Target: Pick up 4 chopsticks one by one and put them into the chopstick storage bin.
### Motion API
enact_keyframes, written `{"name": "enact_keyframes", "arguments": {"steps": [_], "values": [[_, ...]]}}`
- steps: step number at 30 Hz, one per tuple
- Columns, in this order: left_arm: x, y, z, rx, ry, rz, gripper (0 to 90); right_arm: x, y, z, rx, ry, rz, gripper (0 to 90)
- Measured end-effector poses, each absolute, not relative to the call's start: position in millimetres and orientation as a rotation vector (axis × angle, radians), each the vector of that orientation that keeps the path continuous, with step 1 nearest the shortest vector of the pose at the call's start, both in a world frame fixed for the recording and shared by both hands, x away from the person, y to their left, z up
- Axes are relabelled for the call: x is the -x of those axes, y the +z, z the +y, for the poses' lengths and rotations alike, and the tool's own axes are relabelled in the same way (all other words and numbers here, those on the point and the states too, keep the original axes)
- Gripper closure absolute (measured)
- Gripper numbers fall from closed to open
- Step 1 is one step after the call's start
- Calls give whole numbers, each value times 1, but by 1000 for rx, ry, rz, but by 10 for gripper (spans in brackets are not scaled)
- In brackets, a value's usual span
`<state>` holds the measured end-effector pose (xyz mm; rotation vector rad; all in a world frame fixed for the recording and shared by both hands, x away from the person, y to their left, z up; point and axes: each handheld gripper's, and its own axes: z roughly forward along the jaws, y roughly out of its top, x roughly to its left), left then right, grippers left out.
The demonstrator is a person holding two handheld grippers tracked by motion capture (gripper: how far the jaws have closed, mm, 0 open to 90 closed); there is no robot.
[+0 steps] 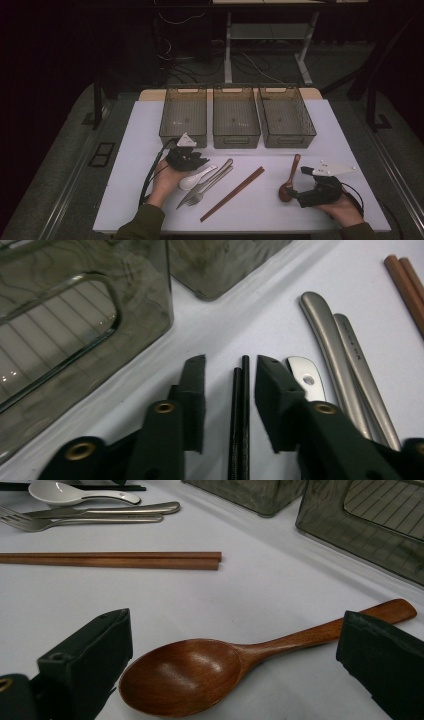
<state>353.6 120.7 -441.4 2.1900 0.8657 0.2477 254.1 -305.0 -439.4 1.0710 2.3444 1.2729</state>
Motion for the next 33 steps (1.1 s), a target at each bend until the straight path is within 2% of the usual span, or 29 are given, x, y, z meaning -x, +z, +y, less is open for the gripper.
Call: {"name": "enact_keyframes", "arguments": {"steps": [8, 12, 16, 27, 33], "values": [[-349, -431, 133, -2125, 270, 869, 407, -254, -439, -306, -1074, 1276, 2339, 13], [-342, -427, 148, -2067, 252, 869, 343, -254, -439, -306, -1076, 1276, 2338, 13], [-337, -426, 158, -2078, 255, 853, 285, -253, -439, -307, -1079, 1282, 2341, 13], [-311, -422, 187, -2061, 270, 824, 228, -253, -442, -302, -1057, 1323, 2355, 13], [-299, -421, 198, -2042, 303, 827, 266, -253, -442, -301, -1064, 1331, 2350, 13]]}}
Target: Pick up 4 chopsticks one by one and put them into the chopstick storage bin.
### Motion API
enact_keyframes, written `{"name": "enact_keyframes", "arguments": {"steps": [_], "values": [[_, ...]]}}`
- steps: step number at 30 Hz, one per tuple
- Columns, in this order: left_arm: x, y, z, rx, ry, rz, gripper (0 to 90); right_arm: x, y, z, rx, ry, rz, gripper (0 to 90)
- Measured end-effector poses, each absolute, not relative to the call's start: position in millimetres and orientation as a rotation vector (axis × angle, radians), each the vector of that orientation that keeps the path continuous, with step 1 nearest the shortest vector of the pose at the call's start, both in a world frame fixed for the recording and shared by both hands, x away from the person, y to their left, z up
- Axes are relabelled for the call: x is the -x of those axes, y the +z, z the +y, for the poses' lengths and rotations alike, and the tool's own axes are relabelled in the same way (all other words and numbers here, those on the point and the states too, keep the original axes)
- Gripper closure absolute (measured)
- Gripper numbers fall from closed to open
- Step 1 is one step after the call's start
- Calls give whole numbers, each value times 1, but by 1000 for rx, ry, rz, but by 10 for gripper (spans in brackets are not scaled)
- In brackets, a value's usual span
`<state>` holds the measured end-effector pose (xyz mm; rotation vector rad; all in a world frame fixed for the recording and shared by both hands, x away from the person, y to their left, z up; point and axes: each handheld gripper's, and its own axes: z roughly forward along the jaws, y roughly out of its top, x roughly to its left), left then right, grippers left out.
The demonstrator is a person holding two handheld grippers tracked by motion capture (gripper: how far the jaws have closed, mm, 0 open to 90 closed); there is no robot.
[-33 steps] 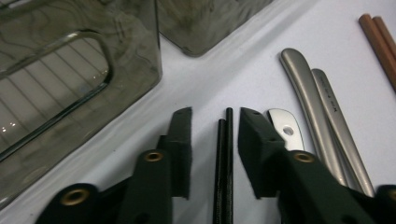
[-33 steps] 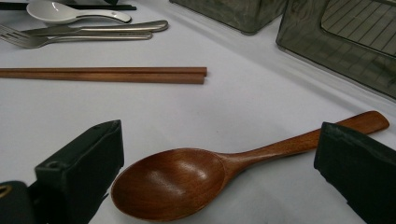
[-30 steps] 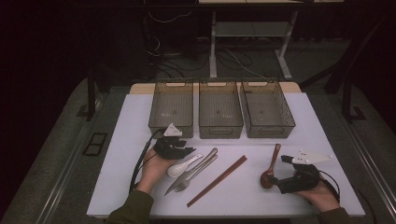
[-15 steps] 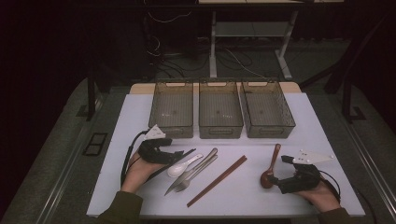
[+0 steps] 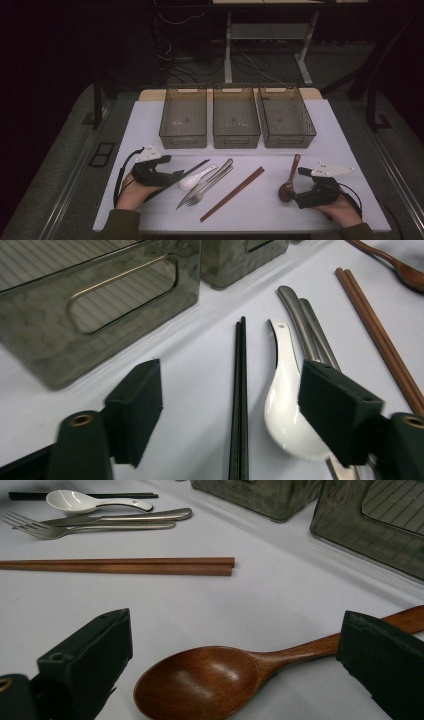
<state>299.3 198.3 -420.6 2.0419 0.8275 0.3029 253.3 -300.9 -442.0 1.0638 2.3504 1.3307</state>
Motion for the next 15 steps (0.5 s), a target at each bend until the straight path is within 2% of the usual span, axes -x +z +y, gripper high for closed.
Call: {"name": "enact_keyframes", "arguments": {"steps": [3, 4, 7, 15], "values": [[-292, -420, 207, -2031, 318, 820, 343, -253, -442, -300, -1063, 1329, 2351, 13], [-290, -419, 209, -2031, 316, 815, 343, -253, -442, -300, -1063, 1329, 2351, 13], [-283, -421, 215, -2036, 306, 819, 460, -253, -442, -301, -1064, 1336, 2344, 13], [-274, -432, 223, -2093, 244, 814, 669, -253, -442, -300, -1061, 1331, 2346, 13]]}}
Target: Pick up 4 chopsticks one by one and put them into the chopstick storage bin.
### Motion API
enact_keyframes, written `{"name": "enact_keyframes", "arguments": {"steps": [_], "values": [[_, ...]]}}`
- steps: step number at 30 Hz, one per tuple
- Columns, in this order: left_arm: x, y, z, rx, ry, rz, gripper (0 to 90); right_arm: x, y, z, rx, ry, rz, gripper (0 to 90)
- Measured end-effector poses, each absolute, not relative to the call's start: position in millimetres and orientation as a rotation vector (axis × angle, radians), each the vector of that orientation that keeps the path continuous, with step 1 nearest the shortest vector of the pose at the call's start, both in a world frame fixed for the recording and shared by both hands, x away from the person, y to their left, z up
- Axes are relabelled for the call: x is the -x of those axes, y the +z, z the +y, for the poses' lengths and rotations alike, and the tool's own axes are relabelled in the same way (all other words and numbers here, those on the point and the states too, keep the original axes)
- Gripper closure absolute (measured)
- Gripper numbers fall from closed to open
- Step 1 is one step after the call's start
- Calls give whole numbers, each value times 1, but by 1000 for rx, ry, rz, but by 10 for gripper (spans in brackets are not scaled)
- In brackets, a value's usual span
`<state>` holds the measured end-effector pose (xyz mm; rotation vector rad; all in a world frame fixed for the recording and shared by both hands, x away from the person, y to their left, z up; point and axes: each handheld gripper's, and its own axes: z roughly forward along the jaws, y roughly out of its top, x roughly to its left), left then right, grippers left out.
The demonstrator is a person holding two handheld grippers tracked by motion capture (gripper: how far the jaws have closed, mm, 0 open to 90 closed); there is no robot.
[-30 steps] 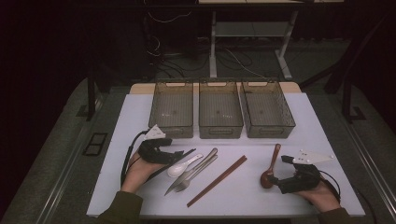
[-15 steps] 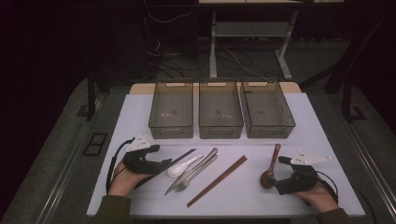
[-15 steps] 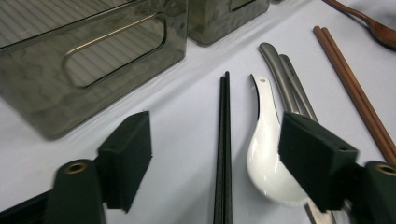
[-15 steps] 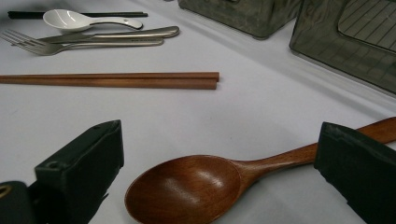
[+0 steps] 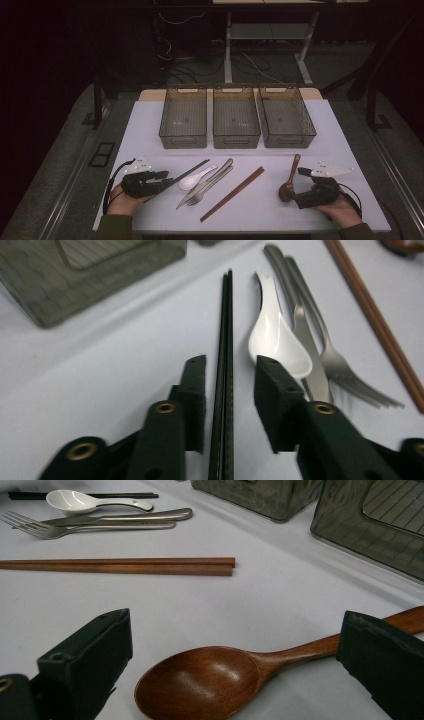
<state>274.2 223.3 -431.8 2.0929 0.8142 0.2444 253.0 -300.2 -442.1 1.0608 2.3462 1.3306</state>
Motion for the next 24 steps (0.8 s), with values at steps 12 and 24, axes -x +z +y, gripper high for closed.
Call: {"name": "enact_keyframes", "arguments": {"steps": [12, 24], "values": [[-279, -439, 224, -2165, 203, 822, 789, -253, -443, -300, -1059, 1318, 2349, 13], [-280, -441, 224, -2183, 205, 835, 830, -253, -443, -300, -1057, 1312, 2351, 13]]}}
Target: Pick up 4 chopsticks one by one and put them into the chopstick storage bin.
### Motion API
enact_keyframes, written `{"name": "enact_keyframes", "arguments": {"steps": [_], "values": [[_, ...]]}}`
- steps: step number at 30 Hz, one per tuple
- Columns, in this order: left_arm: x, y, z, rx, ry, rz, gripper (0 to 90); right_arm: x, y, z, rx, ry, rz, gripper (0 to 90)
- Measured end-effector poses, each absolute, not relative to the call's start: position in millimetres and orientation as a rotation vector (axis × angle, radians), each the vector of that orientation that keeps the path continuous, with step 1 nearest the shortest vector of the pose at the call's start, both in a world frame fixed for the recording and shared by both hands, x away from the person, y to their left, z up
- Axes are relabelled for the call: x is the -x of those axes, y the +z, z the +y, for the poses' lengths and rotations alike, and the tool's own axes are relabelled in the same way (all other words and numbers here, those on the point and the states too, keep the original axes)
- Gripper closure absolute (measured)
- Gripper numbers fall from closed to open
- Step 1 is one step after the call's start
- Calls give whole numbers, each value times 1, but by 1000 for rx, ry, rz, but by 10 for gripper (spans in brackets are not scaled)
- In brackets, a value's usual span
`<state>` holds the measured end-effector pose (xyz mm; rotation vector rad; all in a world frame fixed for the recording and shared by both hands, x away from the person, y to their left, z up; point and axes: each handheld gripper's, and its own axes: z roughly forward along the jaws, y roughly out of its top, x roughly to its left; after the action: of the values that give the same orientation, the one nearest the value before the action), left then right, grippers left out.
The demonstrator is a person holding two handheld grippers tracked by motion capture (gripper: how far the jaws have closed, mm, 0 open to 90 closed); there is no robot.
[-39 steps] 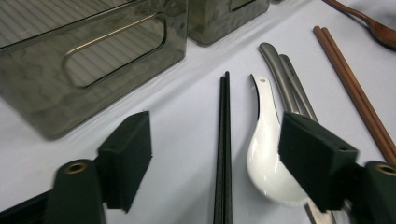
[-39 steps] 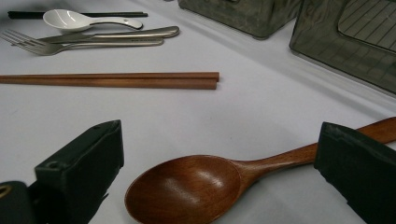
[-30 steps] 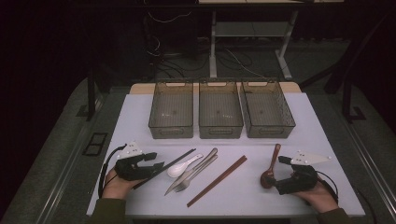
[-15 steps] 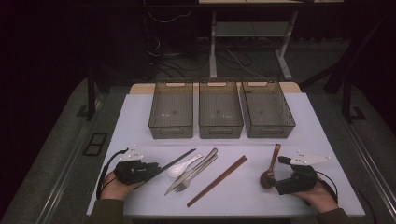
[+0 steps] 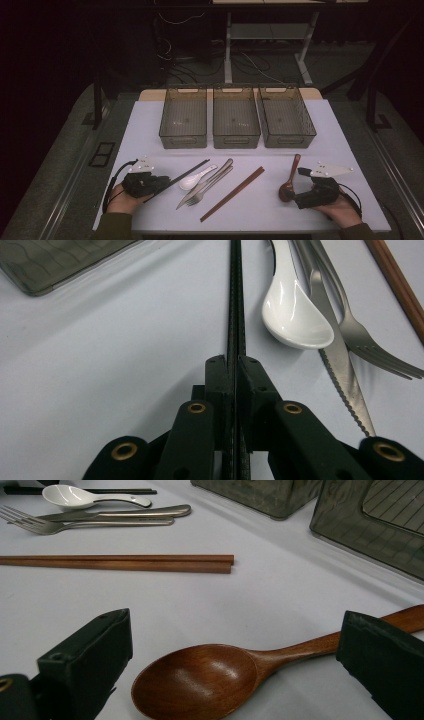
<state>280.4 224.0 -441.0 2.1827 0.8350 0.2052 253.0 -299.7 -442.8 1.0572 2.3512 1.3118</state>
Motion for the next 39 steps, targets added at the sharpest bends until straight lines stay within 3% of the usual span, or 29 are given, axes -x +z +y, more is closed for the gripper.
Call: {"name": "enact_keyframes", "arguments": {"steps": [39], "values": [[-284, -445, 223, -2223, 220, 833, 835, -253, -442, -301, -1059, 1312, 2350, 13]]}}
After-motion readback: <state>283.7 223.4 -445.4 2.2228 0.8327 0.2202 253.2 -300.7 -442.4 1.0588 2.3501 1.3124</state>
